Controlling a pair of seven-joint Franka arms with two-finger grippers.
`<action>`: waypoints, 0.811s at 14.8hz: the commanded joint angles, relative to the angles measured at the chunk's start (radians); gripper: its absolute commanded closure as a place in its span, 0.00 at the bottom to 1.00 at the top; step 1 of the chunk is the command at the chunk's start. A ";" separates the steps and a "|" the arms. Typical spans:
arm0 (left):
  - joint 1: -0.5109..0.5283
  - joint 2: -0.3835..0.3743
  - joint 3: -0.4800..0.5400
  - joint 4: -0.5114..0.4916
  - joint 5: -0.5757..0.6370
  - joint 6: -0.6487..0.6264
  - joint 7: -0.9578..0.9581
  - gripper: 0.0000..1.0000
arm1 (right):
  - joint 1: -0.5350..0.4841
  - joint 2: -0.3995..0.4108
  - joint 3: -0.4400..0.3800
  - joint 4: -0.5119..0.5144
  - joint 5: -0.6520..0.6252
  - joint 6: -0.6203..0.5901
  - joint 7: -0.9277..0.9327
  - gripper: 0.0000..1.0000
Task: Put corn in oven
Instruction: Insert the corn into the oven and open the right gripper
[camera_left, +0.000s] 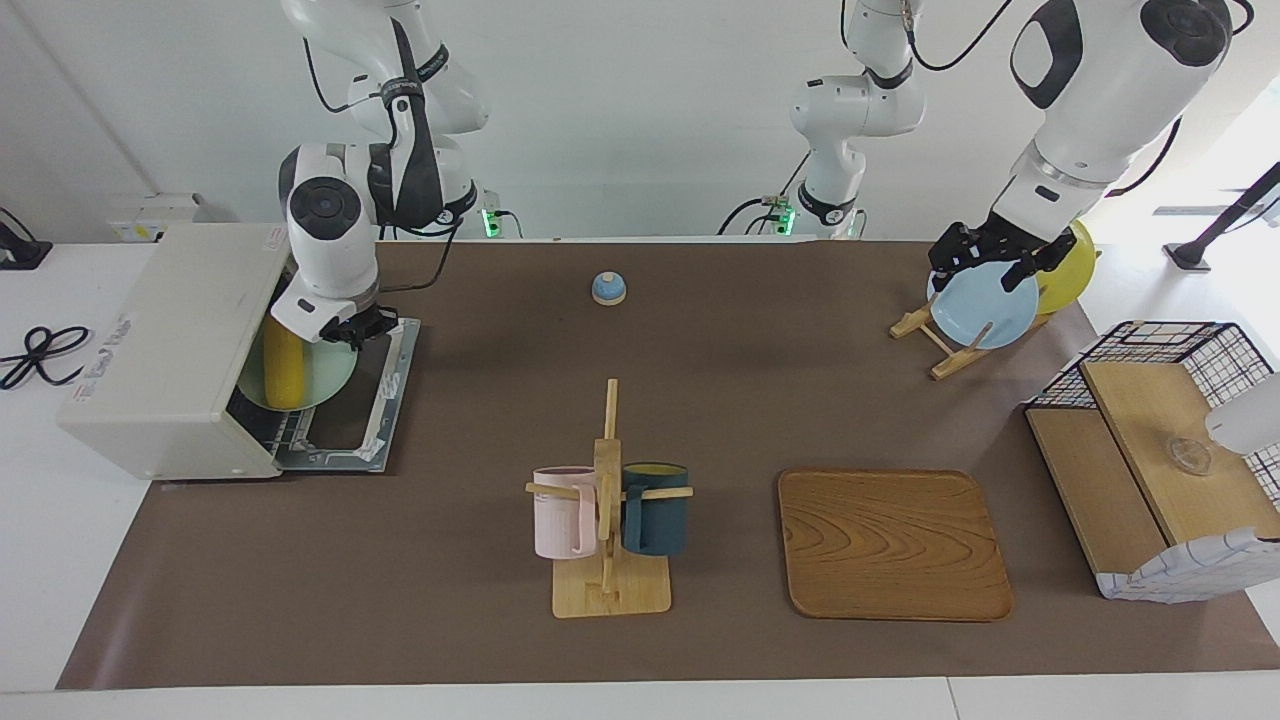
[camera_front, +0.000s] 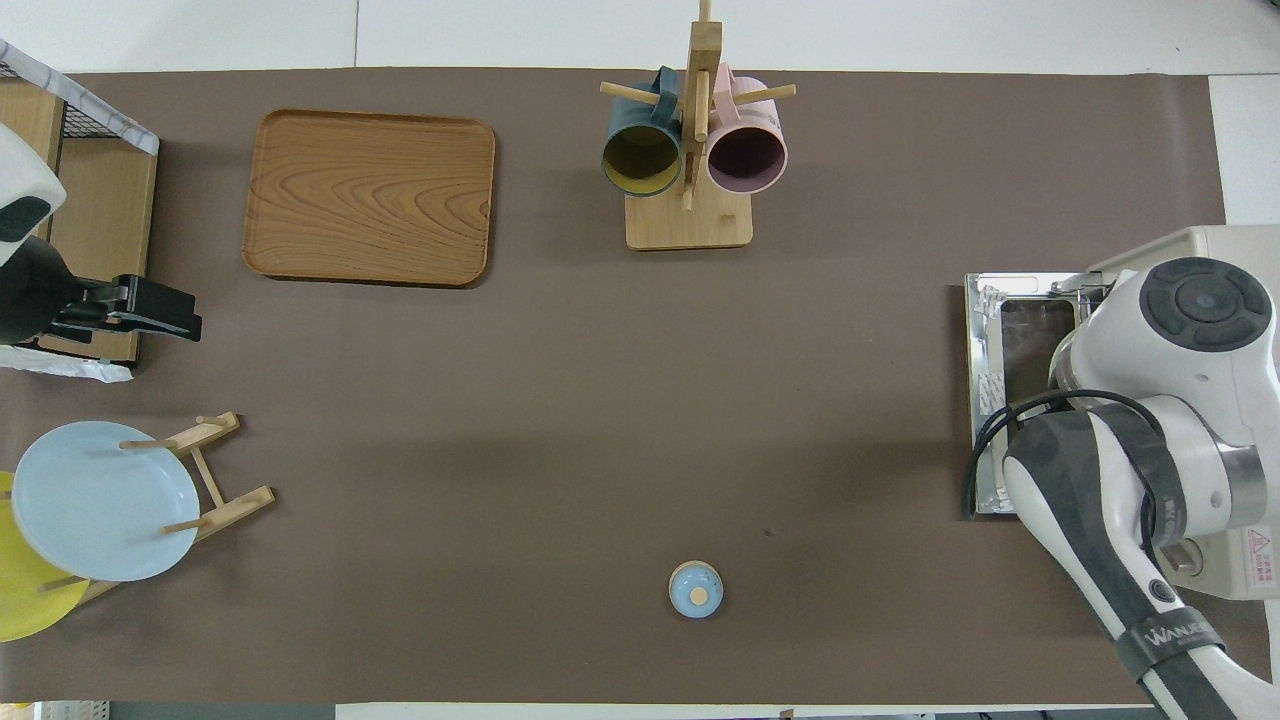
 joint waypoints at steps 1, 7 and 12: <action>0.015 -0.013 -0.003 -0.009 0.017 0.002 0.009 0.00 | -0.053 -0.033 0.011 -0.049 -0.005 0.040 -0.059 1.00; 0.015 -0.014 -0.001 -0.009 0.017 0.002 0.009 0.00 | -0.066 -0.031 0.011 -0.050 -0.005 0.041 -0.060 0.91; 0.015 -0.013 -0.001 -0.009 0.019 0.002 0.009 0.00 | -0.067 -0.027 0.012 -0.043 -0.005 0.040 -0.059 0.90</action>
